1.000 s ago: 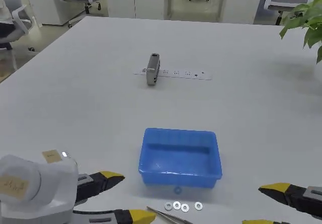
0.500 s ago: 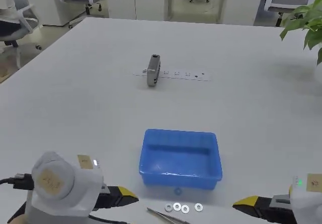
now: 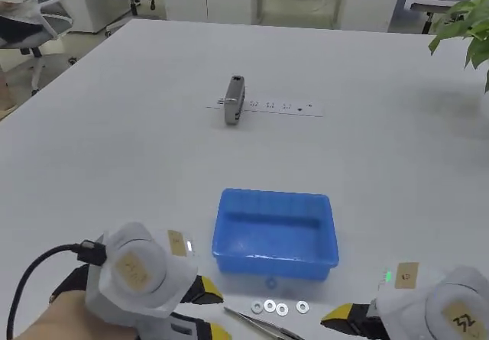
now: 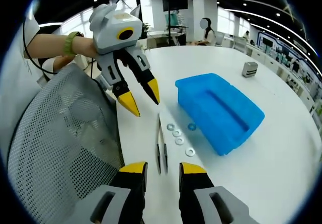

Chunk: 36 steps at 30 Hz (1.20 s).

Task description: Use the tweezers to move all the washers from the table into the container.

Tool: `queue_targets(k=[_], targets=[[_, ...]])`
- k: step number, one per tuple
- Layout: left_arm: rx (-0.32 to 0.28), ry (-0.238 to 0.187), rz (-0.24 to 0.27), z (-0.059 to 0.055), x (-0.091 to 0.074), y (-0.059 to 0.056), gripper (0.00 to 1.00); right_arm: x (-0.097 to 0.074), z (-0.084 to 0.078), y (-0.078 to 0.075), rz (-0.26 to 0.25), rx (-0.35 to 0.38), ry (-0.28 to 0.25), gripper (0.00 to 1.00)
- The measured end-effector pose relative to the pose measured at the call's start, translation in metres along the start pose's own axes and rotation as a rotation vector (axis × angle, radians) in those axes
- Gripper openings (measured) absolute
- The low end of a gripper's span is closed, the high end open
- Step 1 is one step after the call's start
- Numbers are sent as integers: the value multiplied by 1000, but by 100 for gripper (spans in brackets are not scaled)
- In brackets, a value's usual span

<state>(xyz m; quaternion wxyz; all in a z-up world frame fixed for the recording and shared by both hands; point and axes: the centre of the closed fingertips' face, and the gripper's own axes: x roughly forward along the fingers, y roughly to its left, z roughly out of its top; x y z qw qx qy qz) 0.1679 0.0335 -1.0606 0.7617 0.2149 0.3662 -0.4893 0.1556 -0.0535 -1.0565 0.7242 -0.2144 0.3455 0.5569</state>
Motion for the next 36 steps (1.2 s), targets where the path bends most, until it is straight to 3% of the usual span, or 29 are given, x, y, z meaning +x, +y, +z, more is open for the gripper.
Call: queue_targets(k=[12,20,28,36], targets=[[240,161,-40,-9,16,7,12,14,2,4,23,-13,30,21],[302,189,-69,-9,22,7,8,19,1,4,30,-11,37,19],[362,191,-86,-7,24,3,0,23,-3,1,31,-18,48,18],[488,201,-80,-9,25,2,0,29,-6,0,35,-42,66,17]])
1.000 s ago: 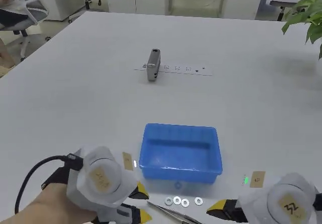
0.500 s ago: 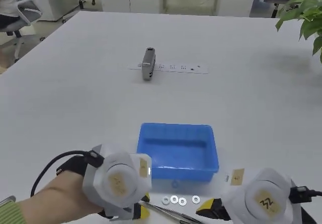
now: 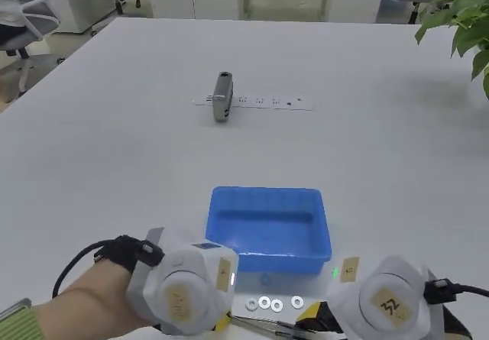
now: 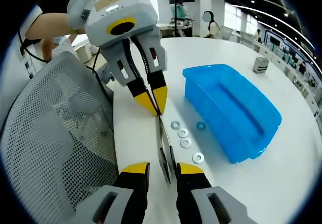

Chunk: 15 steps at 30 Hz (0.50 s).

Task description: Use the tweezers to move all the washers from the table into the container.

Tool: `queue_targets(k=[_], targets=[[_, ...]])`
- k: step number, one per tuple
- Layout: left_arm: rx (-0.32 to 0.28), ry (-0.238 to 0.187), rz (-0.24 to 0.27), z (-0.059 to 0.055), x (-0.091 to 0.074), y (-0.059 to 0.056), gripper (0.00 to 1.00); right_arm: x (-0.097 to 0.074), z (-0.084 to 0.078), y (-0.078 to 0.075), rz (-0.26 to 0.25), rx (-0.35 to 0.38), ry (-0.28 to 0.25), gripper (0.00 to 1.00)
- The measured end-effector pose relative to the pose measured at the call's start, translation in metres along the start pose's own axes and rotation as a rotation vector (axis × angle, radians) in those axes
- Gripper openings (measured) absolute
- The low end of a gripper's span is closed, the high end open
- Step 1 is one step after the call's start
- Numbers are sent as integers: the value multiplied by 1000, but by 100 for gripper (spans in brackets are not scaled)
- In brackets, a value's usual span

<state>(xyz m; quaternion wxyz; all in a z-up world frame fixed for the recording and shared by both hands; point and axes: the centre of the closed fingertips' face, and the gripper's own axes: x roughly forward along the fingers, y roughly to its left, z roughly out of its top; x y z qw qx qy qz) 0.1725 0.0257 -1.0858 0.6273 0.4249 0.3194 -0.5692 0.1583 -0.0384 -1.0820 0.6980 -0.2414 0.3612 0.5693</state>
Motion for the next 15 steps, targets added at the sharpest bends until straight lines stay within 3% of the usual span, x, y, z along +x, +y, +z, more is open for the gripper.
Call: queue_targets(k=[5,15], targets=[[7,6,-7,-1,-2,-4,0,1,1,0,4,-11,-1,15],[-45,-69,5,14,-35,-13,0,2,8,8,34,-51,-19,14]])
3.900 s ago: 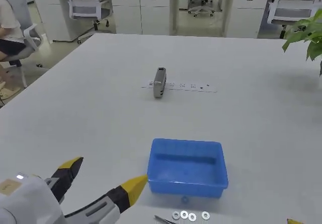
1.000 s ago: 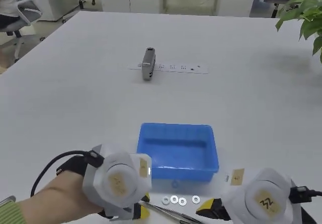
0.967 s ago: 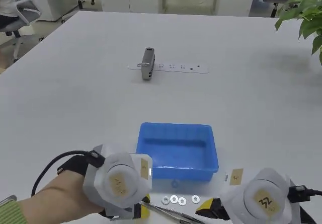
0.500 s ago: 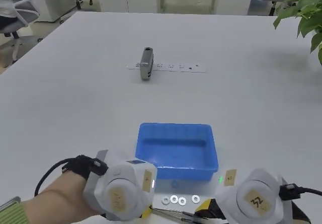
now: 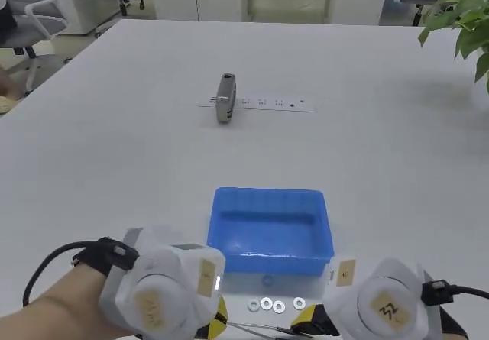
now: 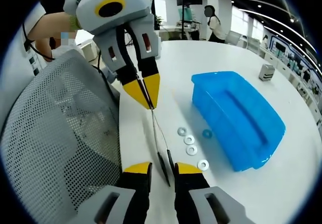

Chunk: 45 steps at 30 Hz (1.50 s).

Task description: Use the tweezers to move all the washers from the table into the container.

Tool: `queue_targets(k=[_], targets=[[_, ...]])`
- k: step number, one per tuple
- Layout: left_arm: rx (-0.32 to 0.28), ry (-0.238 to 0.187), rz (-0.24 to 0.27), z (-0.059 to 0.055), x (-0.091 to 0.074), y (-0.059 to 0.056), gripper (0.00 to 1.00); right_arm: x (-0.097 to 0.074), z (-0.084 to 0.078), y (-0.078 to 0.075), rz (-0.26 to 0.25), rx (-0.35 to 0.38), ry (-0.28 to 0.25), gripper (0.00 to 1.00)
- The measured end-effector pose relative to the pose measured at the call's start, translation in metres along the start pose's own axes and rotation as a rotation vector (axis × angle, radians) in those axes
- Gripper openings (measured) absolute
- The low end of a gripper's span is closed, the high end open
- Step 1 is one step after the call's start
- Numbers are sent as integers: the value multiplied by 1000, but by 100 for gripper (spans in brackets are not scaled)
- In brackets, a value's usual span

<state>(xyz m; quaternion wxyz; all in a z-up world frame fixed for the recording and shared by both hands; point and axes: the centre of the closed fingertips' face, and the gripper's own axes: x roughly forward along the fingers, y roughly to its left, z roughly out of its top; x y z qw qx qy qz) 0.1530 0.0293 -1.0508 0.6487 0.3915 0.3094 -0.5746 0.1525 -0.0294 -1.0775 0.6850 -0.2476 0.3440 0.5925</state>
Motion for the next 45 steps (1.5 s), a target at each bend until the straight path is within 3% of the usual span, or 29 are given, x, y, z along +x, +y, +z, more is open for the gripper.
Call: queue_targets(k=[11,17,27,36,45], targets=[[8,-60,29,29,-33,-3,0,2,12,5,24,-50,-27,12],[-9,-77,22,41,-38,-3,0,4,23,9,22,-164,-34,9],[-31,-95,62,58,-52,10,0,0,49,5,23,-154,-114,6],[0,-69,90,58,-60,22,0,2,64,-8,0,-154,-150,7],[13,-57,85,59,-59,30,0,12,74,-13,-8,-178,-145,7]])
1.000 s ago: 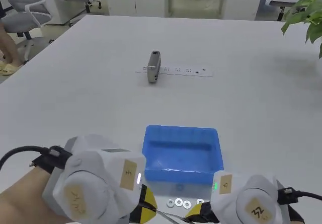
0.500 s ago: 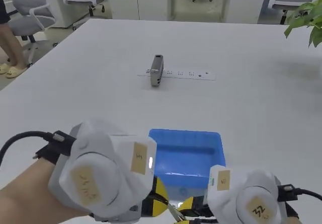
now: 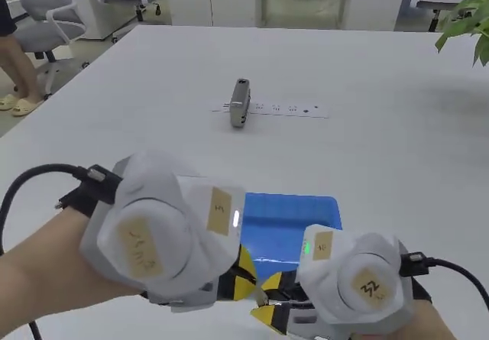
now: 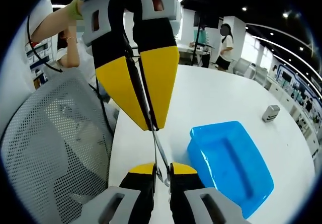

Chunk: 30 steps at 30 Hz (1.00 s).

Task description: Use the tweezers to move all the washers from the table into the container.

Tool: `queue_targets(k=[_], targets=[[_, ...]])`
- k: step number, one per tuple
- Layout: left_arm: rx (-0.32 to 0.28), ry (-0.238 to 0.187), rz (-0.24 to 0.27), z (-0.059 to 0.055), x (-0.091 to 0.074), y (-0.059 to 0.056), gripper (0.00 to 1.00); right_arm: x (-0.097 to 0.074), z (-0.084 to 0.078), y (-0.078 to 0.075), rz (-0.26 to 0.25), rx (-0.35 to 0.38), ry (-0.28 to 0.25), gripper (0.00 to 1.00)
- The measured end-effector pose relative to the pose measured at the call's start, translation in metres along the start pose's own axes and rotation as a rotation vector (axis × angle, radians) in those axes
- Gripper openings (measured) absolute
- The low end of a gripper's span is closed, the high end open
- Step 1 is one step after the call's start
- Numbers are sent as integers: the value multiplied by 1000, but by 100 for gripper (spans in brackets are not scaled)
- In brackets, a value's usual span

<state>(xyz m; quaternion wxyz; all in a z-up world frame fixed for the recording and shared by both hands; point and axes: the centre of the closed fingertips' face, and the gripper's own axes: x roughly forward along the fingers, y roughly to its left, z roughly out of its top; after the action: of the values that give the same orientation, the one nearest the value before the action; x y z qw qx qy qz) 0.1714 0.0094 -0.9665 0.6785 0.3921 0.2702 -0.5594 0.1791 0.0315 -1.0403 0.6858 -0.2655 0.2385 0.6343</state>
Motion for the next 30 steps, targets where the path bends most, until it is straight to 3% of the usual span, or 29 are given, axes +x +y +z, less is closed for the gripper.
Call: queue_targets(k=[8,10,13,22,30], targets=[[-2,23,-22,-10,8,3,0,7,-10,-1,7,21,18,7],[-10,9,-25,-9,8,4,0,7,-11,-2,3,31,9,7],[1,25,-26,-10,8,5,0,7,-10,-3,4,52,-3,7],[33,41,-29,-8,10,6,0,8,-11,-4,3,48,-5,7],[36,57,-89,2,16,2,0,7,-14,2,18,57,16,12]])
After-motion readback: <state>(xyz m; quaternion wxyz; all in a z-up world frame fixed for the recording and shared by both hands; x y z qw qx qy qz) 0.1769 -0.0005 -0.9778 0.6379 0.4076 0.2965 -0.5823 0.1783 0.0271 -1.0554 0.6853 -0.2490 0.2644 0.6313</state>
